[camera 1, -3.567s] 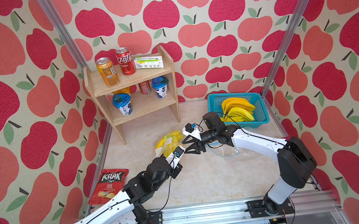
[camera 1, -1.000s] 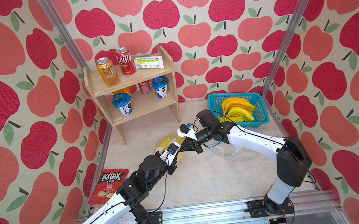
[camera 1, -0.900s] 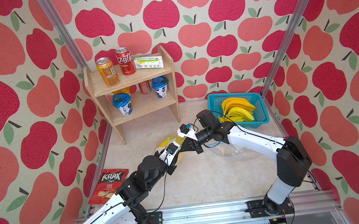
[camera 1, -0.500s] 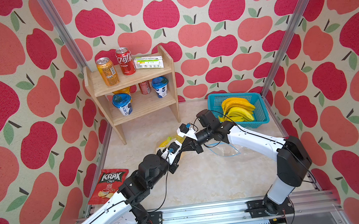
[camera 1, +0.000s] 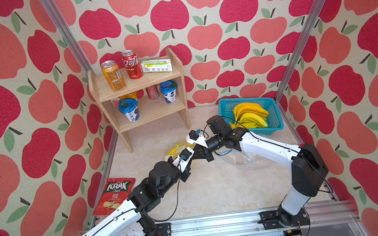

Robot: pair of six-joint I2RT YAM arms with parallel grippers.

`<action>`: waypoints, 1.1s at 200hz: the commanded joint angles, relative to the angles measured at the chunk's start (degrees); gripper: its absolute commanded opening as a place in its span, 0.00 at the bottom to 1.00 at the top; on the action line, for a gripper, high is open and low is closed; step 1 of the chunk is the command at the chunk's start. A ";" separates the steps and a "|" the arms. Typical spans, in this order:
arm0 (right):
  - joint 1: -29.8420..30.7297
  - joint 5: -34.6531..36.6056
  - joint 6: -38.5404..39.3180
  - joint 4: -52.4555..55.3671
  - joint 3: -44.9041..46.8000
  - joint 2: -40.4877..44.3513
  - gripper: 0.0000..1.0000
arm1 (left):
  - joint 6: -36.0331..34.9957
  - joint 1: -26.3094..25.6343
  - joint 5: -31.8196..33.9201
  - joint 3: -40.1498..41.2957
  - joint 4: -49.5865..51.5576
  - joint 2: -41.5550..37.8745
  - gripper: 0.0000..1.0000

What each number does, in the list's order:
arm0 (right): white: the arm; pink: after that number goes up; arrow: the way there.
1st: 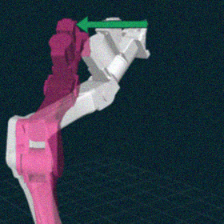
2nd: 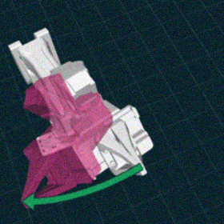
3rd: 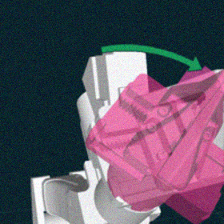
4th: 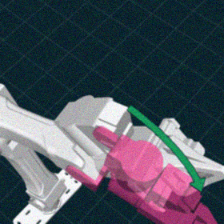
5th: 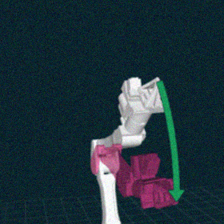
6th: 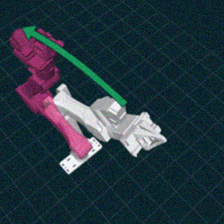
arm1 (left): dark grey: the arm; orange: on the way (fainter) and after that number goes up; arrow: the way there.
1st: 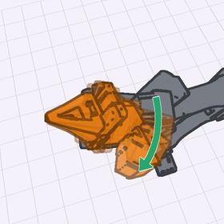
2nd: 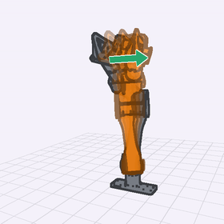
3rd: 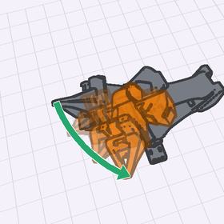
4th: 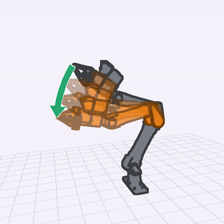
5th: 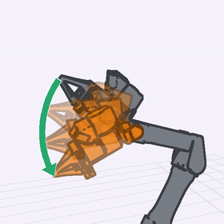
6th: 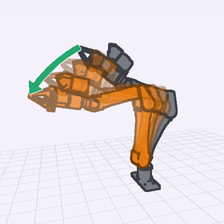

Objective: Open the zip-top bag and take out the banana
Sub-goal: Unzip the zipper on the zipper food storage bag.

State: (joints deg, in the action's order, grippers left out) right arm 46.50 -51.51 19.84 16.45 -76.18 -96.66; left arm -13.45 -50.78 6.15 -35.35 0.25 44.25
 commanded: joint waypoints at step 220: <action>-0.25 -5.30 -1.60 9.04 -5.36 -1.53 0.00 | -1.51 -0.24 7.94 -2.08 3.53 -0.87 0.09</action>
State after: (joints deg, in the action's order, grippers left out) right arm 46.44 -52.01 18.37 23.31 -80.34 -98.06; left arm -14.41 -51.11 11.31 -35.90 1.26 44.25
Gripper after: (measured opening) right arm 0.041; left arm 0.126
